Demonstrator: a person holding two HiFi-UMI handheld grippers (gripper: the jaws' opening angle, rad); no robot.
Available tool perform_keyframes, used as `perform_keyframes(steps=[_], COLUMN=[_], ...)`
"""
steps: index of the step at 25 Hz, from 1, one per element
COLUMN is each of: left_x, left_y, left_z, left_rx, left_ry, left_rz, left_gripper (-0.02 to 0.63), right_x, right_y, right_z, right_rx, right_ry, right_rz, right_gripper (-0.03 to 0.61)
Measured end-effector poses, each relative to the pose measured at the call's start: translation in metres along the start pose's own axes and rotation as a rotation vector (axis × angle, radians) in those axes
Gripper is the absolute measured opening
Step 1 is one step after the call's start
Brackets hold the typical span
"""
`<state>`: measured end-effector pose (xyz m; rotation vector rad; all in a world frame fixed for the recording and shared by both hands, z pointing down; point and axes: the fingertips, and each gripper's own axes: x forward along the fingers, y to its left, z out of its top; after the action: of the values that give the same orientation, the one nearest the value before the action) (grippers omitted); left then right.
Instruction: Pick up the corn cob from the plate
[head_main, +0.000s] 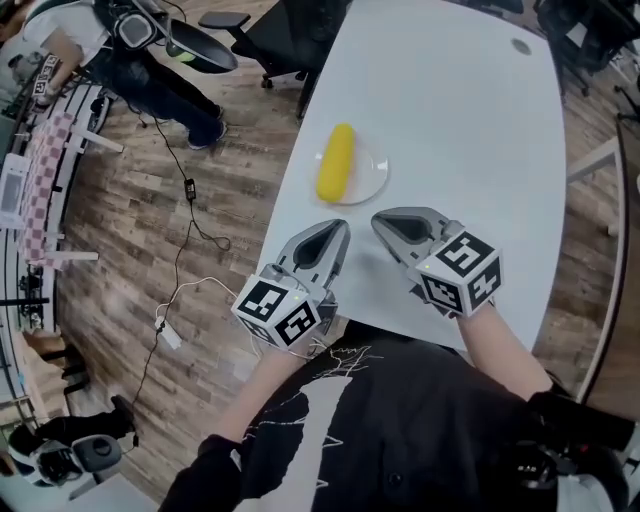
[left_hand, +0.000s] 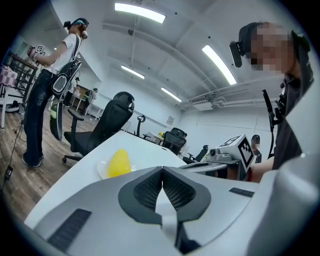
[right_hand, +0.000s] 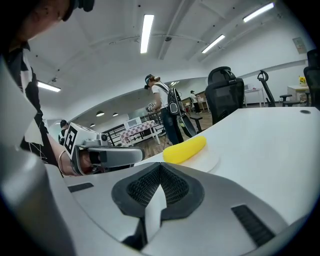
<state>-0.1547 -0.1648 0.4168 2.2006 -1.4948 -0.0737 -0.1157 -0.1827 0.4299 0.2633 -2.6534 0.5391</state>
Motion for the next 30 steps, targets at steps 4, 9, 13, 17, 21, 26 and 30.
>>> perform_keyframes(steps=[4, 9, 13, 17, 21, 26, 30], left_x=[0.019, 0.038, 0.047, 0.060, 0.064, 0.068, 0.078], left_y=[0.012, 0.031, 0.038, 0.048, 0.050, 0.051, 0.059], left_z=[0.002, 0.019, 0.030, 0.038, 0.040, 0.042, 0.046], left_rx=[0.002, 0.029, 0.076, 0.120, 0.182, 0.238, 0.247], left_ry=[0.028, 0.053, 0.070, 0.094, 0.137, 0.173, 0.202], left_rz=[-0.044, -0.093, -0.110, -0.116, -0.113, -0.112, -0.097], left_gripper=[0.014, 0.014, 0.014, 0.014, 0.014, 0.050, 0.126], right_x=[0.017, 0.032, 0.034, 0.041, 0.048, 0.048, 0.042], right_y=[-0.010, -0.025, -0.035, -0.046, -0.045, -0.040, -0.049], right_z=[0.003, 0.012, 0.018, 0.027, 0.038, 0.044, 0.046], right_rx=[0.011, 0.034, 0.057, 0.075, 0.079, 0.073, 0.081], right_ry=[0.011, 0.007, -0.012, -0.024, -0.037, -0.046, -0.047], right_rz=[-0.010, -0.026, -0.057, -0.071, -0.071, -0.072, -0.092], right_gripper=[0.015, 0.015, 0.015, 0.015, 0.015, 0.015, 0.015])
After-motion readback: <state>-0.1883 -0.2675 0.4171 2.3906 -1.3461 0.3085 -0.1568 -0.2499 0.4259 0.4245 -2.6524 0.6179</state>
